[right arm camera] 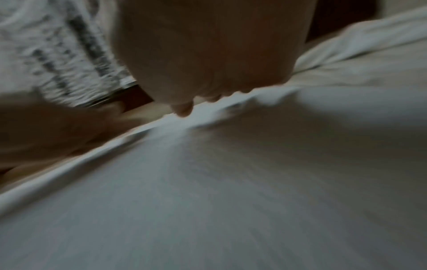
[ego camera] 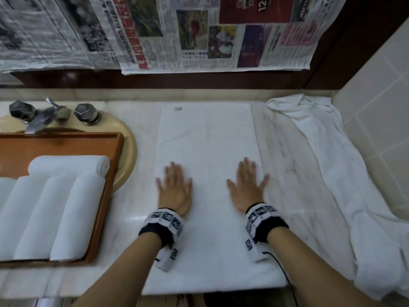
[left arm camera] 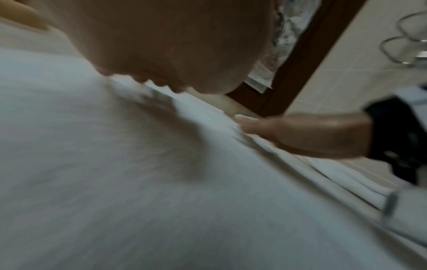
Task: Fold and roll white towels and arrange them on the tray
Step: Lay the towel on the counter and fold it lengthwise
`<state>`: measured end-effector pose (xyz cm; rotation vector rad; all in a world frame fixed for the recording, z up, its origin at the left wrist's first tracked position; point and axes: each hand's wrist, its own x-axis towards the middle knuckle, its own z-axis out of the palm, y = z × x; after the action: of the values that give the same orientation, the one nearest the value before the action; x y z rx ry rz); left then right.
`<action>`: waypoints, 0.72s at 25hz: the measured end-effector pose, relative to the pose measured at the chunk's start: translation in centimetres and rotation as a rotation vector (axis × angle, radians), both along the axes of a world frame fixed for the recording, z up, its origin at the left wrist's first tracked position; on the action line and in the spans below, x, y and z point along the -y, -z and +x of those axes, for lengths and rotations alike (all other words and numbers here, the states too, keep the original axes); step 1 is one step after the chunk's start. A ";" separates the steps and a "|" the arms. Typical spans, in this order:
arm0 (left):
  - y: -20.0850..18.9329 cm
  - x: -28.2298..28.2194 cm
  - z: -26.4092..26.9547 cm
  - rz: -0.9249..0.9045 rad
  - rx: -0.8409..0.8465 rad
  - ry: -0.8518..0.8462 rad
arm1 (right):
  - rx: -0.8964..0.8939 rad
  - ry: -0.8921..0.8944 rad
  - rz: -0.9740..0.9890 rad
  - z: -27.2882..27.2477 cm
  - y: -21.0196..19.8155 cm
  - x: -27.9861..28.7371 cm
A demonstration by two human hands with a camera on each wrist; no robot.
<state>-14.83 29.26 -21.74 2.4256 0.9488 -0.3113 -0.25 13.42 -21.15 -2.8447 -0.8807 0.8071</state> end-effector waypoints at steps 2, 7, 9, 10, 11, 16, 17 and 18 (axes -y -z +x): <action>-0.1 1.5 3.3 -0.083 0.084 0.230 | -0.063 -0.297 0.097 -0.4 0.1 -2.9; 1.2 -5.8 4.4 -0.002 -0.086 -0.253 | -0.054 0.124 -0.080 6.7 0.7 -2.6; 0.5 -6.2 6.2 -0.057 -0.033 -0.373 | -0.040 0.136 -0.074 7.1 0.1 -4.0; 0.1 -5.3 7.9 -0.099 0.056 -0.272 | -0.039 0.005 -0.002 6.7 0.0 -5.5; -0.1 -4.1 9.5 -0.142 0.130 -0.104 | -0.057 -0.154 0.066 6.1 0.0 -6.8; 2.2 -8.4 10.2 0.044 0.054 -0.075 | 0.012 -0.109 0.031 10.4 1.5 -6.7; 2.0 -9.7 10.2 0.061 0.001 -0.253 | 0.028 0.020 -0.042 11.7 1.3 -6.5; 1.6 -10.3 10.6 0.030 -0.017 -0.337 | 0.018 0.105 -0.078 12.3 0.9 -6.9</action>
<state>-4.20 39.53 -23.31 2.2407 1.3529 -0.1961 12.06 20.31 -22.08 -2.9412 -0.7095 0.8225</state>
